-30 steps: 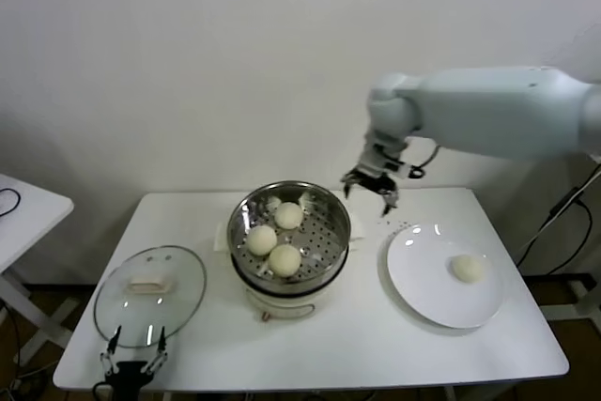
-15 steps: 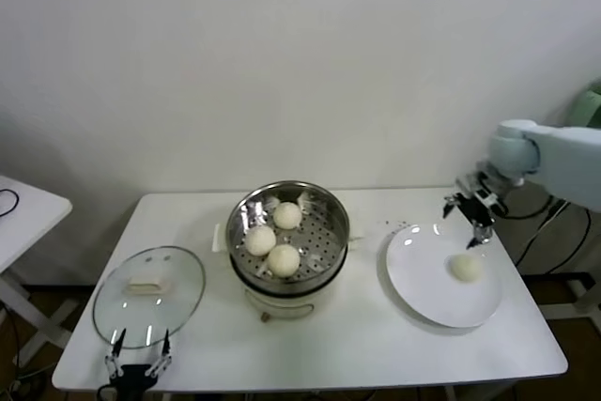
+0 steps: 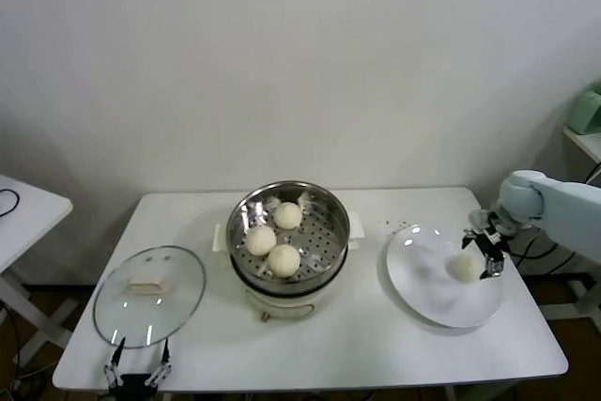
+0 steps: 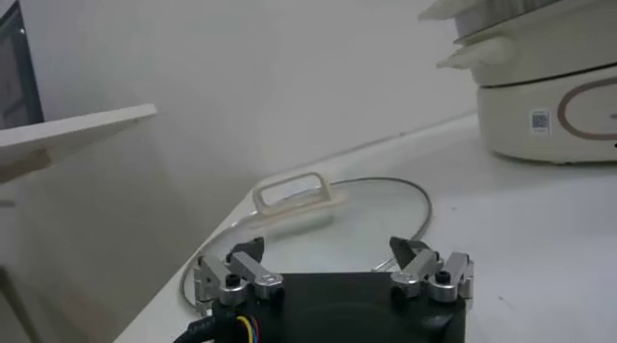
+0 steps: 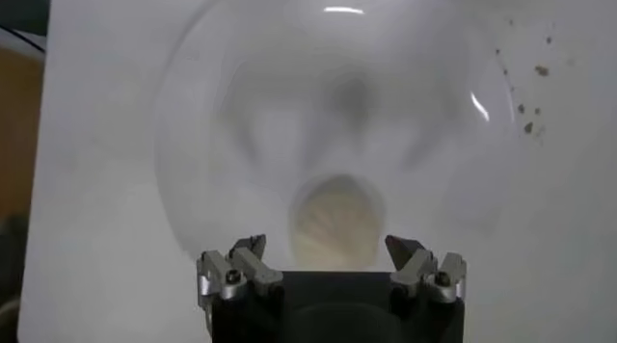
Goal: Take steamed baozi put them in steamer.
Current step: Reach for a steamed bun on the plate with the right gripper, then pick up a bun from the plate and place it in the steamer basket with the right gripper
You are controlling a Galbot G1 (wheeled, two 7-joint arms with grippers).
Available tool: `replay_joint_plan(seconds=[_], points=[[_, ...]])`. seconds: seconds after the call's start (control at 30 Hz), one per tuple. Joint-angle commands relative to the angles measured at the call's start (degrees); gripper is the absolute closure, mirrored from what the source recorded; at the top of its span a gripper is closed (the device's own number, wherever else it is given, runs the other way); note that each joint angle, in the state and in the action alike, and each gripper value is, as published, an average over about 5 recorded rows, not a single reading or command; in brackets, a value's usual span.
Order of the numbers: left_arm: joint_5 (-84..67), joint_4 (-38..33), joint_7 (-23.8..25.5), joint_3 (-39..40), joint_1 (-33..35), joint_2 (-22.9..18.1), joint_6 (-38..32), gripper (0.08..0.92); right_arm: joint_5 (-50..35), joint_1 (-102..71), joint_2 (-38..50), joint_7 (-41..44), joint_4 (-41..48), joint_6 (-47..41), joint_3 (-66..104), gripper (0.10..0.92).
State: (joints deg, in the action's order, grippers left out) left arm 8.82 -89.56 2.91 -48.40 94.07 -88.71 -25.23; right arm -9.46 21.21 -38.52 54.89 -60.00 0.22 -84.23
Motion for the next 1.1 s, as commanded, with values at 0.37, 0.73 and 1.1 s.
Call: replay_joint_plan(seconds=[0.37, 0.73, 1.1], points=[[0.6, 0.7, -0.2, 0.0, -0.5, 0.0, -0.2, 0.177, 2.8, -7.9, -3.0, -2.5, 6.9, 0.9, 7.3, 0.315], [0.3, 0.5, -0.2, -0.1, -0.7, 0.3, -0.2, 0.177, -12.4, 20.2, -1.7, -2.0, -8.4, -5.2, -13.2, 0.479], [0.0, 0.4, -0.1, 0.0, -1.0, 0.5, -0.2, 0.177, -37.9, 48.1, -11.5, -2.3, -24.7, -14.6, -24.1, 0.465]])
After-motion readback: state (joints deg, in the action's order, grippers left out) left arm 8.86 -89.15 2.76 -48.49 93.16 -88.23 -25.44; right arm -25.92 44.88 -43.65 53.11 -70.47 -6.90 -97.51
